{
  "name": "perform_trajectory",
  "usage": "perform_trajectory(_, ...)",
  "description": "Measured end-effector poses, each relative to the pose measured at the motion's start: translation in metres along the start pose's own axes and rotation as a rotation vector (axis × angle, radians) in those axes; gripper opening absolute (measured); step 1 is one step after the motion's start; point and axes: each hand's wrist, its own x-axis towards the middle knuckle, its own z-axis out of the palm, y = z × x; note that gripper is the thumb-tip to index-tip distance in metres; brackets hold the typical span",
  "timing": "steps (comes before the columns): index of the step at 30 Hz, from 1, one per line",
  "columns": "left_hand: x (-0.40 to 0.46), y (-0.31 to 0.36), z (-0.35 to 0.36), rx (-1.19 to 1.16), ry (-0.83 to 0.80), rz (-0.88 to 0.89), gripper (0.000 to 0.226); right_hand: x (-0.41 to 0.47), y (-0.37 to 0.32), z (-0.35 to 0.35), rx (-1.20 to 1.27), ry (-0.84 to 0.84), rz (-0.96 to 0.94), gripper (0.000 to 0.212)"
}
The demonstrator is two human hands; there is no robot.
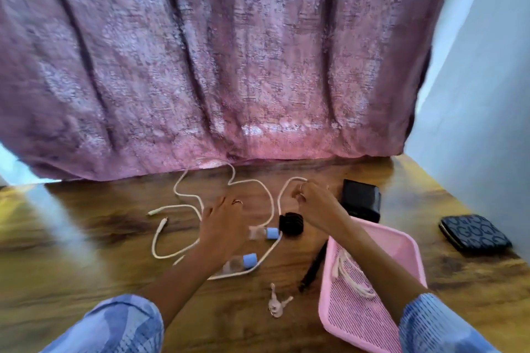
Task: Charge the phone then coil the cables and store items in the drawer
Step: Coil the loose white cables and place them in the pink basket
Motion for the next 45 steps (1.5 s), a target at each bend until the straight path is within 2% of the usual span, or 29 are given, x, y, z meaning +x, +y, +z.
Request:
perform_trajectory(3, -0.004, -0.036, -0.003, -0.06, 0.011, -0.112, 0.033, 0.024, -0.024, 0.026, 0.001, -0.088, -0.096, 0.032)
perform_trajectory(6, -0.001, -0.081, -0.012, -0.112, 0.063, -0.205, 0.026, 0.043, -0.051, 0.053, -0.04, -0.171, -0.214, 0.029)
perform_trajectory(11, 0.003, -0.174, -0.043, -0.218, 0.13, -0.403, 0.031, 0.047, -0.116, 0.092, -0.116, -0.172, -0.411, 0.028)
perform_trajectory(14, -0.002, -0.198, -0.052, -0.234, 0.112, -0.37, 0.035, 0.032, -0.151, 0.117, -0.11, -0.27, -0.569, 0.056)
perform_trajectory(15, -0.005, -0.201, -0.051, -0.245, 0.089, -0.353, 0.036, 0.026, -0.158, 0.124, -0.128, -0.289, -0.599, 0.057)
perform_trajectory(18, -0.01, -0.208, -0.038, -0.299, -0.014, -0.321, 0.04, 0.021, -0.17, 0.143, -0.212, -0.318, -0.631, 0.043)
perform_trajectory(21, -0.012, -0.215, -0.025, -0.371, -0.079, -0.265, 0.038, 0.017, -0.18, 0.146, -0.344, -0.491, -0.605, 0.058)
perform_trajectory(23, -0.01, -0.223, -0.013, -0.425, -0.086, -0.221, 0.04, 0.01, -0.184, 0.151, -0.435, -0.543, -0.603, 0.054)
perform_trajectory(26, -0.01, -0.214, -0.017, -0.396, -0.098, -0.171, 0.038, -0.003, -0.186, 0.159, -0.413, -0.475, -0.653, 0.028)
perform_trajectory(28, -0.008, -0.208, -0.023, -0.399, -0.097, -0.111, 0.031, -0.004, -0.185, 0.156, -0.356, -0.44, -0.643, 0.028)
perform_trajectory(30, -0.006, -0.2, -0.035, -0.439, -0.118, -0.076, 0.023, 0.005, -0.187, 0.146, -0.278, -0.334, -0.63, 0.034)
perform_trajectory(33, -0.002, -0.194, -0.057, -0.581, -0.157, -0.097, 0.038, 0.027, -0.196, 0.12, -0.086, -0.146, -0.618, 0.034)
perform_trajectory(37, 0.007, -0.184, -0.1, -0.742, -0.09, -0.005, 0.055, 0.055, -0.209, 0.07, 0.309, -0.052, -0.53, 0.014)
perform_trajectory(39, 0.009, -0.176, -0.122, -0.932, -0.073, -0.017, 0.051, 0.063, -0.212, 0.047, 0.455, -0.013, -0.556, 0.005)
perform_trajectory(41, 0.009, -0.169, -0.142, -1.277, -0.109, -0.06, 0.04, 0.067, -0.217, 0.027, 0.57, 0.038, -0.57, 0.005)
perform_trajectory(43, 0.008, -0.163, -0.159, -1.636, -0.183, -0.019, 0.032, 0.068, -0.225, 0.012, 0.671, 0.099, -0.56, 0.005)
perform_trajectory(45, 0.01, -0.153, -0.172, -1.88, -0.209, 0.075, 0.028, 0.07, -0.232, 0.005, 0.741, 0.138, -0.559, 0.011)
